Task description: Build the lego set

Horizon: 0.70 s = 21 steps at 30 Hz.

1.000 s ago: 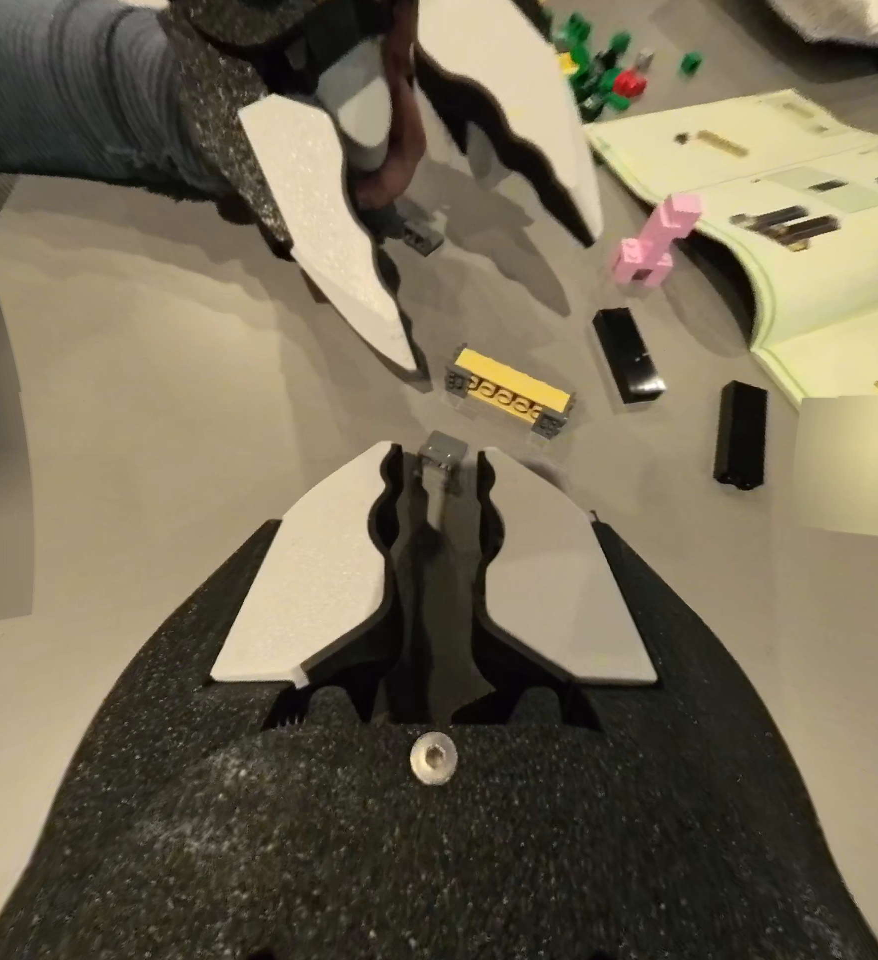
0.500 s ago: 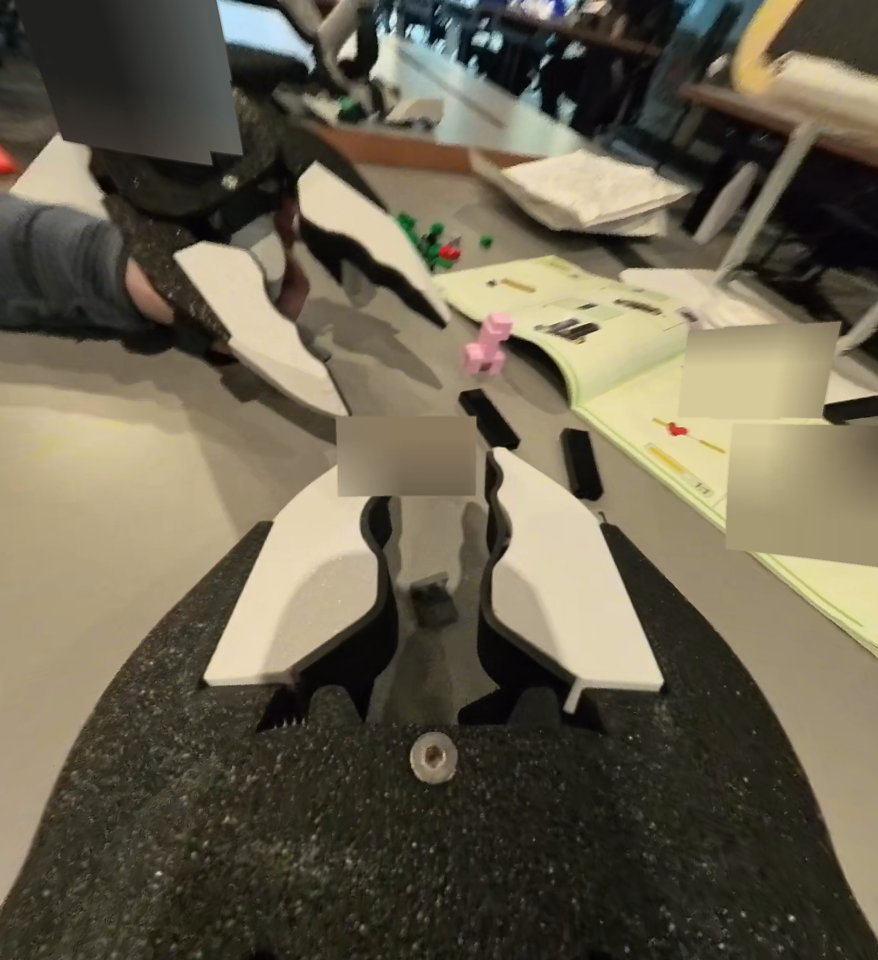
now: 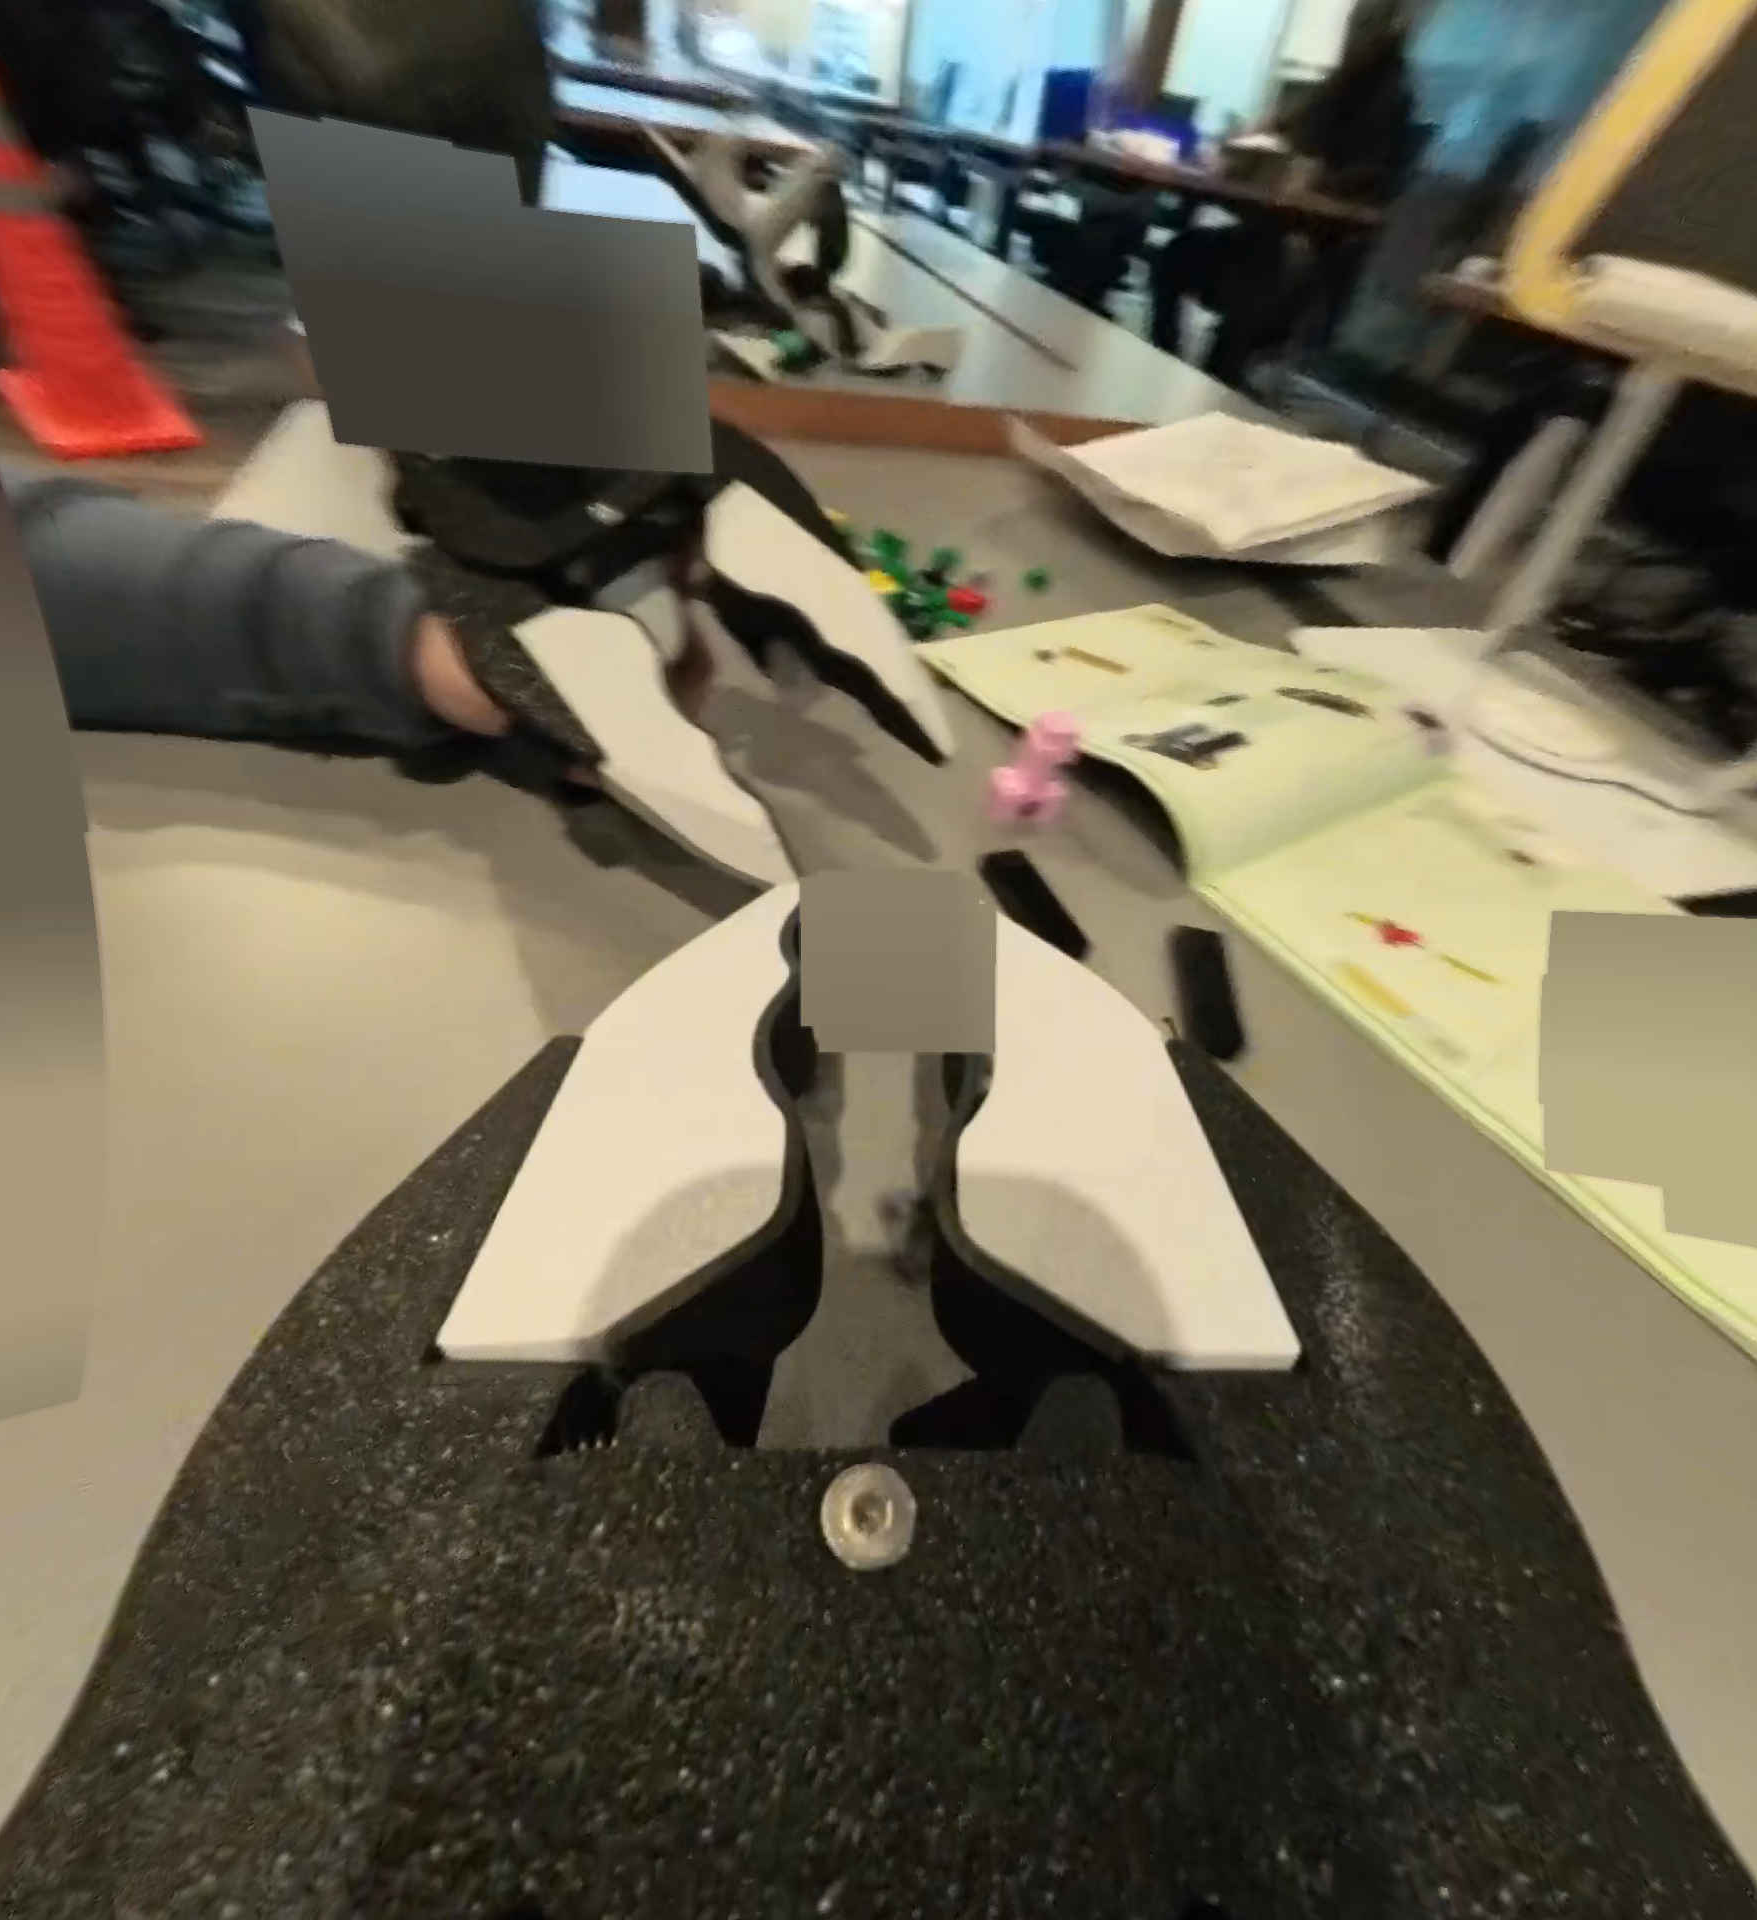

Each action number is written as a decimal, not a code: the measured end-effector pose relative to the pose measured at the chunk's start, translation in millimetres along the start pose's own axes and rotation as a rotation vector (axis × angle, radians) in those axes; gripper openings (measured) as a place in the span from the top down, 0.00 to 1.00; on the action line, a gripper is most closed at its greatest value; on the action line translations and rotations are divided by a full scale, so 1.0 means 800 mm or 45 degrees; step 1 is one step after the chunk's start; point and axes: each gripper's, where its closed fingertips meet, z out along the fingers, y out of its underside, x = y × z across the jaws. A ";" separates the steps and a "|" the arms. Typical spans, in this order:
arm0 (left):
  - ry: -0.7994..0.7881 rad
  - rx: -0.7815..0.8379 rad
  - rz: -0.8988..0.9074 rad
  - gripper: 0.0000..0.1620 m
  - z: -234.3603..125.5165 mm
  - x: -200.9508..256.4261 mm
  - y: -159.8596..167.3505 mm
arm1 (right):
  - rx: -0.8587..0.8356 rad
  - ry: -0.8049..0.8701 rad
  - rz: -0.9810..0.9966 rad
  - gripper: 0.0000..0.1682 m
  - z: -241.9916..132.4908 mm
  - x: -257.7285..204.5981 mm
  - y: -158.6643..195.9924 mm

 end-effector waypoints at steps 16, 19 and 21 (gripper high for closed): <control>0.094 -0.043 0.035 0.77 -0.003 0.012 0.002 | -0.369 -0.150 -0.053 0.91 0.021 -0.023 0.061; 0.087 -0.092 0.082 0.77 -0.003 0.011 0.009 | -0.422 -0.163 -0.027 0.89 0.022 -0.028 0.067; 0.096 -0.076 0.086 0.77 -0.004 0.014 0.004 | -0.472 -0.129 -0.048 0.85 0.023 -0.026 0.073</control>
